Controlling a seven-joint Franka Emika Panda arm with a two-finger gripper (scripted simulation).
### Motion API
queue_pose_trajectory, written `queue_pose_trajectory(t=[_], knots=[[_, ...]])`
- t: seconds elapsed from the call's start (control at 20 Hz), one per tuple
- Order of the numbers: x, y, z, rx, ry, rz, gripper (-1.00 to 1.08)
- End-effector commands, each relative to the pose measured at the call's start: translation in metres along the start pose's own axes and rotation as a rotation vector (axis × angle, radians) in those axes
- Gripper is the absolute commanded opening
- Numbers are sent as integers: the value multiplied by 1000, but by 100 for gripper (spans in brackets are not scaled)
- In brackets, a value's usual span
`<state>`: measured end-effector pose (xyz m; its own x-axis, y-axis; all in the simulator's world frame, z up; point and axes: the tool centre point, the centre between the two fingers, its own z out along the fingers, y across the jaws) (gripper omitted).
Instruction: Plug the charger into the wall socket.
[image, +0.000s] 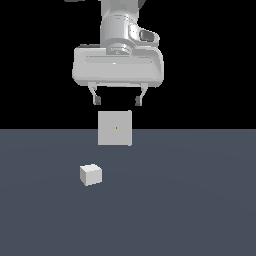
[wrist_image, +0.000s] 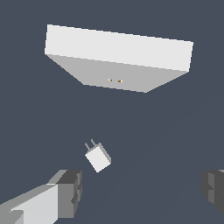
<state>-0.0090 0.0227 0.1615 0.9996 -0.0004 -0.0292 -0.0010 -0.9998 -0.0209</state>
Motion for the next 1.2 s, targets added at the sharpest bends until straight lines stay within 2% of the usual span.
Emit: queue_pose_trajectory(t=[0.0,0.55,1.15], knots=[[0,0,0,0,0,0,100],[-5,-5,8,7,38,-49,100],[-19,-18,34,32,162,-211,100]])
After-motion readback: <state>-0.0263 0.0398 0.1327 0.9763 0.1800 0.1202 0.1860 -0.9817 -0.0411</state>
